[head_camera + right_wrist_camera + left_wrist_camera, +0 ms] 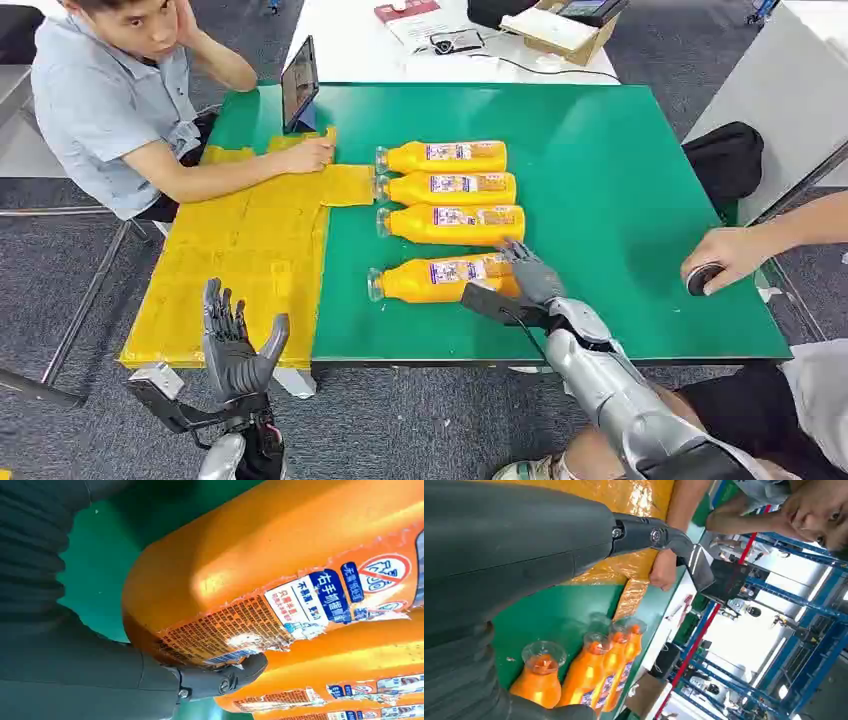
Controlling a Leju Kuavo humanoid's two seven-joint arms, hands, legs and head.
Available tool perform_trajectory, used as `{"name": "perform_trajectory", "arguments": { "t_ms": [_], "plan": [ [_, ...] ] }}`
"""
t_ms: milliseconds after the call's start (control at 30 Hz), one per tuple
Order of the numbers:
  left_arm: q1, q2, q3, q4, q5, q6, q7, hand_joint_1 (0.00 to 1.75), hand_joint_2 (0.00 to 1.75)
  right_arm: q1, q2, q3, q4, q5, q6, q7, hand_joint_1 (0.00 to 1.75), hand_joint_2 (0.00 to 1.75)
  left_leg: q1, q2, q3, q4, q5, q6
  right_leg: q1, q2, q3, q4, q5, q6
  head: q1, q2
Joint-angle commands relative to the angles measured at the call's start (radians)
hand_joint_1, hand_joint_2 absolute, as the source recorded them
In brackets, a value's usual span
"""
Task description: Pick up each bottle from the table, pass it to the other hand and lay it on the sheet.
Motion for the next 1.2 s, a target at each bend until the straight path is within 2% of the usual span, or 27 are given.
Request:
{"name": "perform_trajectory", "arguments": {
  "t_ms": [33, 800, 1000, 1067, 1200],
  "plan": [
    [-0.048, -0.003, -0.014, 0.078, 0.014, -0.012, 0.003, 0.00, 1.75, -0.037, 0.020, 0.014, 0.130, -0.021, 0.033, -0.030, 1.75, 1.75, 0.000, -0.001, 0.005, -0.001, -0.002, -0.001, 0.000, -0.001, 0.006, -0.001, -0.002, -0.002, 0.000, 0.000],
    [-0.044, -0.003, -0.016, 0.079, 0.014, -0.025, 0.003, 0.00, 1.75, -0.026, 0.009, 0.028, 0.175, -0.050, 0.098, -0.070, 1.75, 1.75, 0.001, -0.002, 0.009, -0.001, -0.002, -0.001, 0.001, -0.002, 0.009, -0.001, -0.002, -0.002, 0.000, 0.000],
    [-0.044, -0.003, -0.010, 0.077, 0.010, -0.028, 0.003, 0.00, 1.75, -0.013, 0.008, 0.003, 0.168, -0.108, 0.150, -0.120, 1.75, 1.75, 0.001, -0.002, 0.009, -0.001, -0.001, -0.001, 0.001, -0.001, 0.008, -0.002, -0.001, -0.001, 0.000, 0.000],
    [-0.044, -0.003, -0.005, 0.071, 0.011, -0.028, 0.003, 0.00, 1.75, -0.002, 0.019, -0.039, 0.148, -0.190, 0.208, -0.163, 1.75, 1.75, 0.001, -0.002, 0.011, -0.001, -0.002, -0.002, 0.001, -0.002, 0.011, -0.002, -0.002, -0.002, 0.000, 0.000],
    [-0.041, -0.003, 0.006, 0.054, 0.011, -0.023, 0.003, 0.00, 1.75, 0.019, 0.049, -0.084, 0.091, -0.285, 0.237, -0.206, 1.75, 1.75, 0.001, 0.000, 0.010, -0.001, -0.001, -0.001, 0.001, -0.001, 0.009, -0.002, -0.001, -0.002, 0.000, 0.000]
  ]
}}
